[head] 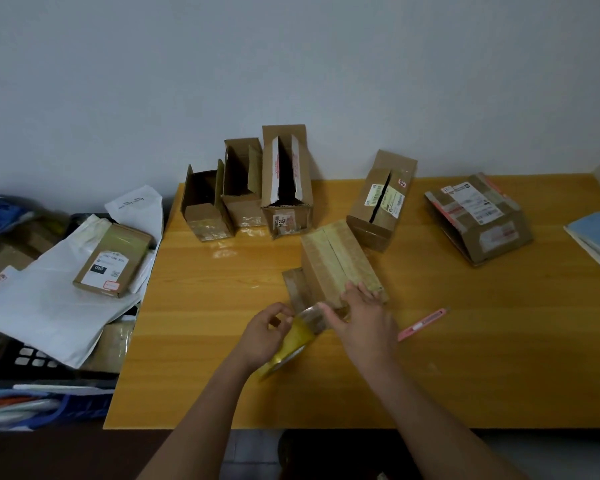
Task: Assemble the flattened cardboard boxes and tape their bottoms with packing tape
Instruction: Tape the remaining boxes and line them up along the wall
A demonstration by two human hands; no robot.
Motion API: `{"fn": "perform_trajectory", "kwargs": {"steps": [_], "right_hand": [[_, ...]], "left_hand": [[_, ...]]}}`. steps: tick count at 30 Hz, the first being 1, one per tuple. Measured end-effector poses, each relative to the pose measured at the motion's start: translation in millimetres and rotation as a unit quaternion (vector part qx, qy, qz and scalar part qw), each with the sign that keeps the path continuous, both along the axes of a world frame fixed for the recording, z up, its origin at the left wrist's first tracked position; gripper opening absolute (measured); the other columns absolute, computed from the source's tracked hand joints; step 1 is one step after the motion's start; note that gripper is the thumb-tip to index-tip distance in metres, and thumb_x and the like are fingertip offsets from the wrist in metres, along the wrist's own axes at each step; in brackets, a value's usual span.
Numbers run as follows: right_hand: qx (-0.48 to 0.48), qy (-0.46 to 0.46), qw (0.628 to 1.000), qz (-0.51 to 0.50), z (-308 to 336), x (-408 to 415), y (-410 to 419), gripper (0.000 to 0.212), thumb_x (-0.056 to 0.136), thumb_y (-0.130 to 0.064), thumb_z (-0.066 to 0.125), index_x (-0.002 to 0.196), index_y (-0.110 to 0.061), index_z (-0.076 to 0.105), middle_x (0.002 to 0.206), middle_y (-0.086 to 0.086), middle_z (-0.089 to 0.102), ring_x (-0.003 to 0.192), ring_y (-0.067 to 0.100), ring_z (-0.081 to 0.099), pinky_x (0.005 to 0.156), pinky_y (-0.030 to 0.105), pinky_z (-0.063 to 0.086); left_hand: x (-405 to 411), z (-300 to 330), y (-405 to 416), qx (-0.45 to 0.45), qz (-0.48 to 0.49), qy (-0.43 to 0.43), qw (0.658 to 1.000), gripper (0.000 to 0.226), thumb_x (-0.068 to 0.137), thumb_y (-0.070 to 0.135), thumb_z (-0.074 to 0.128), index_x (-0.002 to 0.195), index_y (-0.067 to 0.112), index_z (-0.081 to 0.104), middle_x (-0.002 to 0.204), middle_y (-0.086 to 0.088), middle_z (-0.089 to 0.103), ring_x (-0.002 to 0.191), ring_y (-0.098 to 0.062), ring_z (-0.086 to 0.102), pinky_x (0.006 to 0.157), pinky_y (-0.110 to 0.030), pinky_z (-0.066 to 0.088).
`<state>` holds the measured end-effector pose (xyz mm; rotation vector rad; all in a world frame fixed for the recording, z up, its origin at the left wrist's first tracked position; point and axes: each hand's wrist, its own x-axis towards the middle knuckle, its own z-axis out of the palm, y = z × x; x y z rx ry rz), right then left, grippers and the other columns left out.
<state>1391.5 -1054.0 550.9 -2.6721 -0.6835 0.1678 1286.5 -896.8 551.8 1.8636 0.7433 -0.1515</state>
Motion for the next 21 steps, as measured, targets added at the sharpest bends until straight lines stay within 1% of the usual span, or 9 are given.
{"fn": "perform_trajectory", "kwargs": {"steps": [2,5,9,12,14,16,18,20,21], "right_hand": [[-0.021,0.002,1.000,-0.009,1,-2,2,0.069,0.087,-0.070,0.043,0.131,-0.018,0.057,0.143,0.007,0.053,0.134,0.025,0.046,0.094,0.039,0.051],[-0.001,0.007,1.000,-0.004,0,-1,0,0.065,0.088,-0.062,0.052,0.136,-0.018,0.054,0.146,0.007,0.048,0.136,0.027,0.044,0.099,0.040,0.048],[0.045,0.018,0.999,0.003,-7,12,-5,0.059,0.084,-0.053,0.064,0.131,-0.018,0.059,0.145,0.008,0.050,0.130,0.031,0.050,0.090,0.046,0.053],[0.051,-0.044,0.998,0.019,-11,14,-7,0.058,0.077,-0.051,0.074,0.121,-0.014,0.065,0.132,0.009,0.062,0.119,0.032,0.060,0.077,0.046,0.057],[0.064,-0.079,0.995,0.026,-16,13,-10,0.060,0.073,-0.052,0.077,0.117,-0.013,0.068,0.124,0.008,0.067,0.117,0.028,0.062,0.073,0.042,0.058],[0.094,-0.032,0.995,0.023,-20,14,-12,0.062,0.077,-0.058,0.069,0.124,-0.018,0.063,0.130,0.002,0.064,0.127,0.020,0.055,0.081,0.039,0.057],[0.152,0.025,0.988,0.021,-23,15,-16,0.053,0.082,-0.054,0.067,0.123,-0.021,0.063,0.136,-0.004,0.059,0.133,0.011,0.047,0.092,0.033,0.051],[0.246,0.028,0.968,0.040,-21,14,-22,0.030,0.087,-0.032,0.070,0.112,-0.015,0.070,0.134,-0.004,0.060,0.132,0.008,0.047,0.100,0.029,0.046],[0.288,0.015,0.957,0.042,-19,14,-27,0.021,0.090,-0.020,0.069,0.110,-0.012,0.071,0.131,-0.001,0.062,0.130,0.010,0.050,0.104,0.028,0.045]], "left_hand": [[3,0,1,-0.019,0.000,0.000,1.000,0.012,0.101,0.020,0.049,0.102,0.018,0.060,0.086,-0.001,0.051,0.062,-0.019,0.036,0.049,-0.018,0.033],[9,1,2,-0.036,0.010,0.016,0.999,0.012,0.099,0.016,0.052,0.104,0.014,0.063,0.083,-0.001,0.049,0.065,-0.020,0.039,0.046,-0.017,0.033],[19,-1,-4,-0.037,-0.005,0.032,0.999,0.013,0.099,0.017,0.053,0.093,0.013,0.064,0.076,-0.007,0.048,0.062,-0.021,0.040,0.047,-0.020,0.033],[20,-9,-15,-0.047,0.013,0.031,0.998,0.015,0.099,0.015,0.053,0.089,0.014,0.064,0.077,-0.006,0.052,0.064,-0.016,0.044,0.051,-0.018,0.037],[20,-15,-20,-0.037,0.037,0.021,0.998,0.014,0.098,0.016,0.055,0.088,0.013,0.065,0.076,0.000,0.053,0.068,-0.012,0.047,0.054,-0.013,0.038],[19,-19,-21,-0.016,0.059,0.003,0.998,0.012,0.095,0.016,0.059,0.086,0.011,0.067,0.075,0.004,0.055,0.071,-0.011,0.049,0.055,-0.010,0.038],[19,-22,-19,0.017,0.070,-0.015,0.997,0.011,0.093,0.015,0.063,0.084,0.011,0.068,0.079,0.002,0.061,0.072,-0.011,0.051,0.058,-0.011,0.038],[18,-23,-15,0.037,0.063,-0.026,0.997,0.011,0.091,0.016,0.065,0.082,0.011,0.069,0.081,0.002,0.064,0.070,-0.008,0.051,0.060,-0.012,0.038],[18,-24,-14,0.038,0.059,-0.029,0.997,0.011,0.091,0.016,0.066,0.081,0.012,0.070,0.079,0.003,0.063,0.069,-0.007,0.051,0.061,-0.014,0.039]]}}
